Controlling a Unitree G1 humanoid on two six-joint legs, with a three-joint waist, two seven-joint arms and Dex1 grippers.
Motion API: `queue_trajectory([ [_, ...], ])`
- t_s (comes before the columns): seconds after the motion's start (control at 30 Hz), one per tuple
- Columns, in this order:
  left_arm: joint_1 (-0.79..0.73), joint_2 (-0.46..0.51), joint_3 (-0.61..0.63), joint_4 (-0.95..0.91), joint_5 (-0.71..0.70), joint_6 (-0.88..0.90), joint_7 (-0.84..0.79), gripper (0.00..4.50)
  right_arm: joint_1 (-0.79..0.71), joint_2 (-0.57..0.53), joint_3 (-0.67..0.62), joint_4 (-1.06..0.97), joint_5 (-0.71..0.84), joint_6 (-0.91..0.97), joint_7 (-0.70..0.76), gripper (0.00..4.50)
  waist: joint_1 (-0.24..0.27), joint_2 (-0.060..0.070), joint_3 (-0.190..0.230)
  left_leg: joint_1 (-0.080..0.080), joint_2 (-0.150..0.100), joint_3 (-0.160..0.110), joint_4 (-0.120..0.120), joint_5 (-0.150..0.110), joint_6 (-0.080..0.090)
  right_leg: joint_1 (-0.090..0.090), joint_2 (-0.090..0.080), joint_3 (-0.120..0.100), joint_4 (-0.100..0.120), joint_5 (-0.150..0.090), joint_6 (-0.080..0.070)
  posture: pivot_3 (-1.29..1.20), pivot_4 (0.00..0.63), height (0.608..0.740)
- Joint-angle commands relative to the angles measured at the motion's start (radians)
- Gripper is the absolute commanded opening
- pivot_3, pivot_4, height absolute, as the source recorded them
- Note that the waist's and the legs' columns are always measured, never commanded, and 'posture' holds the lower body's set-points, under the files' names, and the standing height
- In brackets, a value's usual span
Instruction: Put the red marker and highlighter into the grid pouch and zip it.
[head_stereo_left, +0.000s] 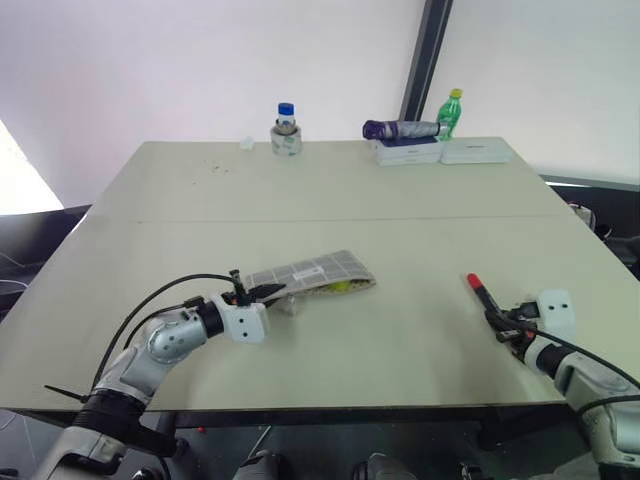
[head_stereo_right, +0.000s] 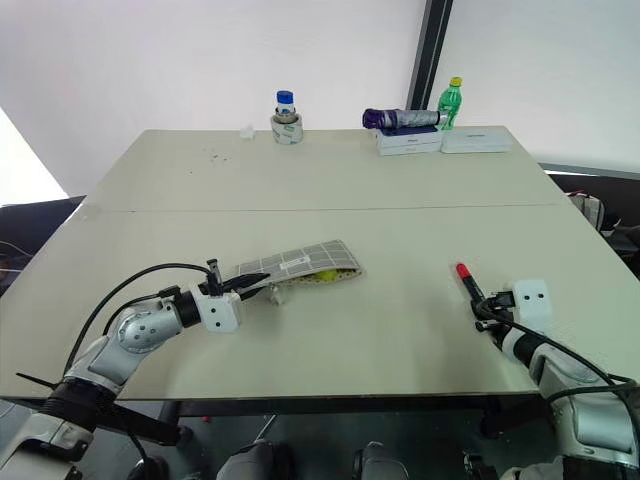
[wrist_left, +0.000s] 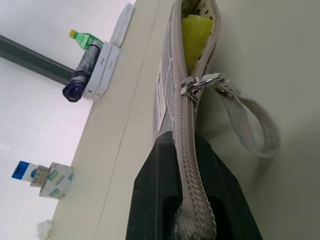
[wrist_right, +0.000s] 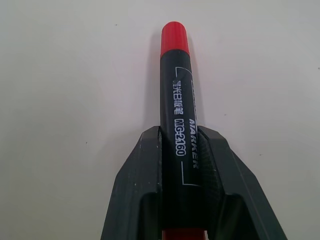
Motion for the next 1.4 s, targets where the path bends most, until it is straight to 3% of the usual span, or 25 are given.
queue_trajectory([
  [0.03,-0.007,0.004,0.015,-0.035,-0.003,-0.005,0.017,0.00,0.013,-0.033,0.117,-0.166,0.022,-0.145,0.189,0.43,-0.002,0.000,0.000,0.000,0.000,0.000,0.000,0.000,0.000,0.000,0.000,0.000,0.000,0.000,0.000,0.00,0.150,0.740],
  [0.2,-0.024,-0.007,0.008,-0.027,-0.001,-0.001,0.015,0.00,0.033,-0.082,0.254,-0.360,0.086,-0.123,0.348,0.43,0.001,0.000,0.000,0.000,0.000,0.000,0.000,0.000,0.000,-0.001,0.000,0.000,0.000,0.000,0.000,0.00,0.150,0.740],
  [0.27,-0.032,-0.014,0.005,-0.025,0.001,0.003,0.015,0.00,0.014,-0.078,0.295,-0.395,0.101,-0.092,0.340,0.43,0.005,-0.001,0.000,0.000,0.000,-0.001,0.001,0.000,0.000,0.000,0.000,-0.001,0.000,0.000,0.000,0.00,0.150,0.740],
  [0.47,-0.045,-0.030,-0.002,-0.034,0.003,0.009,0.008,0.00,-0.109,-0.070,0.441,-0.294,-0.043,-0.140,0.310,0.43,0.001,-0.001,0.000,-0.001,0.000,-0.001,0.003,-0.001,0.001,0.001,-0.001,-0.001,0.000,0.000,0.000,0.00,0.150,0.740],
  [0.8,-0.025,-0.008,0.003,-0.058,0.000,0.001,0.000,0.00,-0.281,-0.005,0.499,-0.133,-0.109,-0.144,0.283,0.43,0.001,-0.001,0.000,-0.001,0.000,0.000,0.002,-0.001,0.001,0.000,0.000,-0.001,0.000,0.000,0.000,0.00,0.150,0.740],
  [1.0,-0.026,-0.013,-0.009,-0.098,0.003,0.015,-0.016,0.00,-0.417,-0.005,0.588,-0.082,-0.259,-0.130,0.224,0.43,-0.001,-0.001,0.001,-0.001,0.000,0.001,0.002,-0.001,0.001,-0.001,0.000,-0.001,0.000,0.000,0.000,0.00,0.150,0.740],
  [1.1,-0.044,-0.021,-0.018,-0.124,-0.012,0.040,-0.040,0.00,-0.500,-0.027,0.690,-0.069,-0.400,-0.179,0.228,0.43,-0.003,0.000,0.001,-0.001,0.000,0.001,0.002,-0.001,0.001,-0.002,-0.001,-0.001,0.001,0.000,0.000,0.00,0.150,0.740],
  [1.4,-0.064,-0.034,-0.033,-0.153,-0.039,0.072,-0.101,0.00,-0.631,-0.021,0.814,-0.014,-0.546,-0.273,0.315,0.43,-0.001,-0.001,0.001,-0.002,0.000,0.003,0.002,0.001,-0.001,-0.002,0.000,-0.001,0.001,0.000,0.000,0.00,0.150,0.740],
])
